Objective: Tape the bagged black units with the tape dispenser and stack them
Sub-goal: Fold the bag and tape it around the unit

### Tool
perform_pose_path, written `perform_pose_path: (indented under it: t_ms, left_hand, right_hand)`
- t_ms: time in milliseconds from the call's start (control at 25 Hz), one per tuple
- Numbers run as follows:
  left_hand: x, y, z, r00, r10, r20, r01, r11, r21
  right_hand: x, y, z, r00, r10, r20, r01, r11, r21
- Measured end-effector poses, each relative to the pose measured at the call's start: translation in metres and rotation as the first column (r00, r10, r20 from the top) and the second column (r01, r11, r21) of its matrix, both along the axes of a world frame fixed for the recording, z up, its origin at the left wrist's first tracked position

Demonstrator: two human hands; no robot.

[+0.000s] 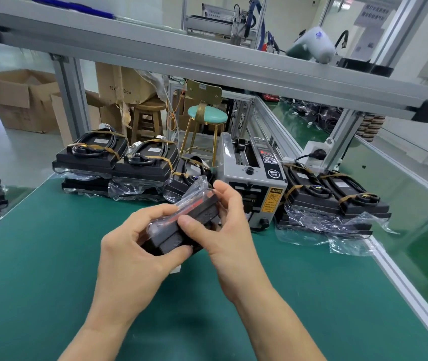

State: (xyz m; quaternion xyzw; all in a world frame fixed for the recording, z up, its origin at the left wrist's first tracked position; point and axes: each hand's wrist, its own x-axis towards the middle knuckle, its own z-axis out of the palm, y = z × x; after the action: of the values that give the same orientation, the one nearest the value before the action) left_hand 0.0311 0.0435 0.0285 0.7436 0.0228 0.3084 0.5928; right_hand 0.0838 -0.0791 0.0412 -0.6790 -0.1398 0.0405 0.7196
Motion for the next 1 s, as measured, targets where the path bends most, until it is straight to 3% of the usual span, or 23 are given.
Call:
perform_pose_path:
  t_ms: [160,240,320,400,520,600,680,800,880,1000]
  left_hand:
    - [-0.003,0.016,-0.005,0.995,-0.088,0.048,0.094,0.988,-0.121]
    - [-0.002,0.031,-0.013,0.987,-0.099,0.124,0.130,0.953,-0.274]
    - [-0.002,0.045,-0.022,0.972,-0.132,0.195,0.208,0.871,-0.445]
    - [-0.003,0.051,-0.033,0.957,-0.201,0.211,0.288,0.761,-0.581]
    - [-0.006,0.060,-0.041,0.930,-0.328,0.164,0.344,0.623,-0.702]
    - [-0.005,0.065,-0.036,0.914,-0.381,0.140,0.370,0.639,-0.675]
    - [-0.002,0.068,-0.029,0.920,-0.383,0.083,0.358,0.735,-0.576]
    - [0.002,0.062,-0.023,0.944,-0.329,-0.008,0.292,0.847,-0.444]
    - [0.003,0.064,-0.024,0.948,-0.317,0.019,0.290,0.838,-0.462]
    - [0.003,0.079,-0.030,0.959,-0.278,-0.048,0.240,0.894,-0.378]
  right_hand:
    - [0.021,-0.013,0.004,0.999,-0.033,-0.033,0.034,0.999,0.029]
    - [0.027,-0.028,0.001,0.997,0.075,0.006,-0.074,0.994,-0.080]
    - [0.027,-0.038,-0.002,0.952,0.307,0.010,-0.285,0.893,-0.348]
    - [0.025,-0.040,-0.005,0.897,0.442,0.000,-0.375,0.760,-0.530]
    - [0.021,-0.033,-0.006,0.904,0.415,0.101,-0.309,0.799,-0.515]
    - [0.021,-0.035,-0.009,0.920,0.340,0.196,-0.200,0.835,-0.513]
    - [0.022,-0.038,-0.013,0.927,0.299,0.226,-0.146,0.844,-0.517]
    - [0.022,-0.038,-0.019,0.935,0.324,0.145,-0.230,0.864,-0.448]
    - [0.023,-0.034,-0.017,0.936,0.338,0.095,-0.280,0.882,-0.379]
    - [0.028,-0.027,-0.011,0.930,0.321,0.177,-0.204,0.853,-0.480]
